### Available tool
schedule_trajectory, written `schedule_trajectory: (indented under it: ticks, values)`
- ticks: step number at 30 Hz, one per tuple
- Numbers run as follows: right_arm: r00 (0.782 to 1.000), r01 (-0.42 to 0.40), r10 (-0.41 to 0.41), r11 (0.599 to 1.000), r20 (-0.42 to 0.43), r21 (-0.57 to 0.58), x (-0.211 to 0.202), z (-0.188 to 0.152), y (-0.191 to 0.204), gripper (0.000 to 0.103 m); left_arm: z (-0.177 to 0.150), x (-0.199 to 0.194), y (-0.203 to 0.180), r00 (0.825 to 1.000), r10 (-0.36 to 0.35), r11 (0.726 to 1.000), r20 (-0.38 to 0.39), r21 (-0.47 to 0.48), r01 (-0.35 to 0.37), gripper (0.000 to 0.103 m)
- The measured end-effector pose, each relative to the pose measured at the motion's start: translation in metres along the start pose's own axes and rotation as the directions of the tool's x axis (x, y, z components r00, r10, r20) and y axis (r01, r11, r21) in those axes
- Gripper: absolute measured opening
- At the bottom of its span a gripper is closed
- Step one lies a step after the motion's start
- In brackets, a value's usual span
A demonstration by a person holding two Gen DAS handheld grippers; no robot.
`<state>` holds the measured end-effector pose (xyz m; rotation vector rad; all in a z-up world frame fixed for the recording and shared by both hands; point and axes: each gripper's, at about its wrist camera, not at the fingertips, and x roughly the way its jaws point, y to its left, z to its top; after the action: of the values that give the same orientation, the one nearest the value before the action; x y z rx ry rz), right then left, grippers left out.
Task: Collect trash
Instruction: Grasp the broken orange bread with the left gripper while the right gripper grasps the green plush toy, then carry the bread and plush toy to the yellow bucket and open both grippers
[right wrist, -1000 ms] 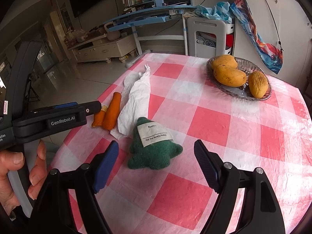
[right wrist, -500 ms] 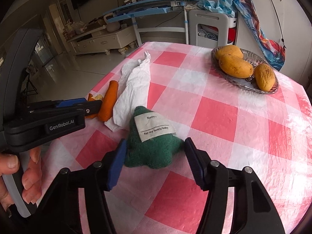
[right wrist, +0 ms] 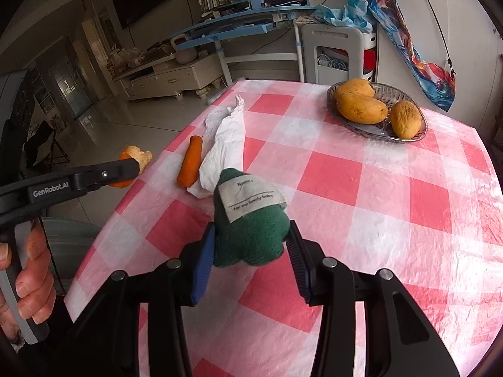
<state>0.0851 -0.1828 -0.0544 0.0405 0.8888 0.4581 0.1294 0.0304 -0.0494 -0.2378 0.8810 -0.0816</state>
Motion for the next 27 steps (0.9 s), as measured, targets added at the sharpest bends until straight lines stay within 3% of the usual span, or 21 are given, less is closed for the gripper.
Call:
schedule_trajectory:
  ticks: [10, 27]
  values:
    - [0.999, -0.023, 0.021, 0.999, 0.027, 0.044, -0.026, -0.014, -0.001, 0.044, -0.034, -0.038, -0.024, 0.998, -0.022, 0.997, 0.058, 0.080, 0.017, 0.016]
    - [0.997, -0.023, 0.020, 0.999, 0.069, 0.037, -0.088, -0.077, 0.019, 0.044, -0.119, -0.086, -0.038, 0.998, -0.034, 0.992, 0.047, 0.127, 0.028, 0.016]
